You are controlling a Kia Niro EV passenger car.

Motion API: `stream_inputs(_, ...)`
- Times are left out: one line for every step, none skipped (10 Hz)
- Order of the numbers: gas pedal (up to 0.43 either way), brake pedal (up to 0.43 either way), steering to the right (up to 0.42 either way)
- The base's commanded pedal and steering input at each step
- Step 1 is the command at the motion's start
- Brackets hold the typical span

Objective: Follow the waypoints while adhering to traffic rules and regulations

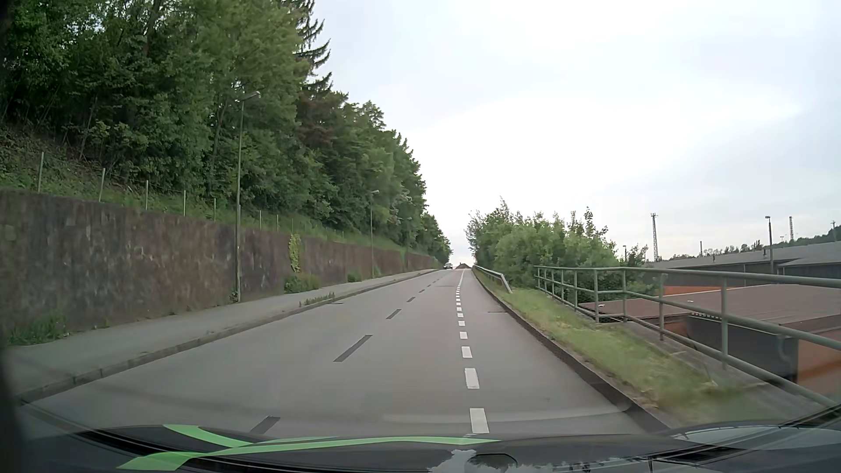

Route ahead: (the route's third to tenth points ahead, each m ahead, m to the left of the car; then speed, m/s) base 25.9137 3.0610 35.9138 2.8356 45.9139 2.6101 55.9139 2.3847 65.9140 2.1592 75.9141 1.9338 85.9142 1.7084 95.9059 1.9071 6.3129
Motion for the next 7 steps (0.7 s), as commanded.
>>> stream_inputs(0.15,0.0,-0.016)
stream_inputs(0.15,0.0,-0.012)
stream_inputs(0.15,0.0,-0.007)
stream_inputs(0.15,0.0,-0.002)
stream_inputs(0.15,0.0,-0.002)
stream_inputs(0.15,0.0,-0.002)
stream_inputs(0.15,0.0,-0.001)
